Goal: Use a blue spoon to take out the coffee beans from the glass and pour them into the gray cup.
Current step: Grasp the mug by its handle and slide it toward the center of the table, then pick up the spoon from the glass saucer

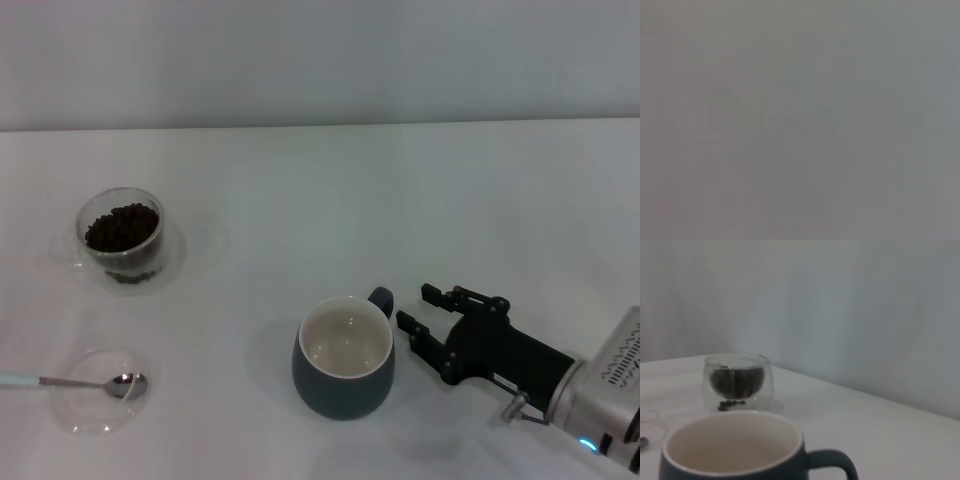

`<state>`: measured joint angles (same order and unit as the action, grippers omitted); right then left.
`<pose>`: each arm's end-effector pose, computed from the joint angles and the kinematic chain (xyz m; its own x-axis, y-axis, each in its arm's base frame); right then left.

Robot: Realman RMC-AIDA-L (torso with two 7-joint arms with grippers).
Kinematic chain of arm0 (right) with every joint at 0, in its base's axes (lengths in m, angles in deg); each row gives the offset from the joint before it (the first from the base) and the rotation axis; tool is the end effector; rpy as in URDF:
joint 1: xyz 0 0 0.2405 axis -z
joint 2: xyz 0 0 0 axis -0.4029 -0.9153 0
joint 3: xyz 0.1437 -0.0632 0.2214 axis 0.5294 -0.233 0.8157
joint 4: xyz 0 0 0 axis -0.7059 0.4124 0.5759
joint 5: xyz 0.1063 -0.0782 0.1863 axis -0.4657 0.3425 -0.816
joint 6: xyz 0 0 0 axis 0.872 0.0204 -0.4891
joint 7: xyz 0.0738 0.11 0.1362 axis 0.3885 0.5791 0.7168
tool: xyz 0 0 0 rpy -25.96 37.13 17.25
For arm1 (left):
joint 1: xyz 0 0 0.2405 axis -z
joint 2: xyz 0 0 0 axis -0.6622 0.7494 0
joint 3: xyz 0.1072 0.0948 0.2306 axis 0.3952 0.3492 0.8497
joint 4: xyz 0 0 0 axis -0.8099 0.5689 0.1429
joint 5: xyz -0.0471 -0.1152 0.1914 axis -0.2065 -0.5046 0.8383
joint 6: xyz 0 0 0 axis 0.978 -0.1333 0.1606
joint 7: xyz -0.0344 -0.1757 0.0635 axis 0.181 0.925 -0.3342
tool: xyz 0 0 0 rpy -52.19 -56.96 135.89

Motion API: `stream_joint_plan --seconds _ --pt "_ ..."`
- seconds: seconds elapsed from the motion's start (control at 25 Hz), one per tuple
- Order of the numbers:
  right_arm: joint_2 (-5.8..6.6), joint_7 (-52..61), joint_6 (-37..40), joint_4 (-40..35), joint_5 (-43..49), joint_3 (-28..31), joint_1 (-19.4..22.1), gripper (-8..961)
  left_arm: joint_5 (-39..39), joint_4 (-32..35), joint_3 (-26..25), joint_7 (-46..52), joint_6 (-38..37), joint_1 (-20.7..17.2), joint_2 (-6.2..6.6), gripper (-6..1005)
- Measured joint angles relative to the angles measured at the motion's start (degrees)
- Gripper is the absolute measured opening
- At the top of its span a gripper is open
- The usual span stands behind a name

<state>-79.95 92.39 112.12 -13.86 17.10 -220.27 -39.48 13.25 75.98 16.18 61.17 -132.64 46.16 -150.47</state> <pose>0.3314 0.3072 -0.1378 0.8225 -0.1643 -0.5446 -0.5034 -0.6561 -0.5623 -0.4144 0.2434 0.0941 0.4328 -0.3310 0.8385 0.8812 -0.0409 -0.4709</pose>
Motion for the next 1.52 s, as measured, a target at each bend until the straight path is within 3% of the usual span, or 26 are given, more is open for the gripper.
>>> stream_joint_plan --seconds 0.32,0.6,0.84,1.04,1.08,1.32,1.52 --pt "0.41 1.1 3.9 2.1 -0.1 0.3 2.8 467 -0.1 0.0 0.0 -0.8 0.2 -0.3 -0.02 871" --pt "0.51 4.6 21.8 14.3 0.0 5.3 5.2 466 -0.1 -0.2 0.0 -0.8 0.1 -0.7 -0.11 871" --pt "0.62 5.0 30.5 20.5 -0.1 13.9 5.2 465 0.3 -2.5 0.4 -0.4 -0.1 -0.5 -0.31 871" --pt "2.28 2.8 31.4 20.9 -0.1 21.0 2.6 464 0.6 -8.3 0.9 4.7 -0.3 0.9 -0.41 871" --pt "2.28 2.8 31.4 20.9 -0.1 21.0 2.6 464 0.7 -9.8 1.7 6.1 -0.3 1.2 -0.43 871" --pt "5.2 2.7 30.3 20.9 -0.1 21.9 -0.8 464 0.6 -16.7 5.0 10.7 -0.3 2.3 -0.59 872" --pt "6.95 1.9 28.2 21.0 -0.1 22.3 -2.9 464 0.7 -23.9 8.2 11.8 1.9 4.6 -0.79 872"
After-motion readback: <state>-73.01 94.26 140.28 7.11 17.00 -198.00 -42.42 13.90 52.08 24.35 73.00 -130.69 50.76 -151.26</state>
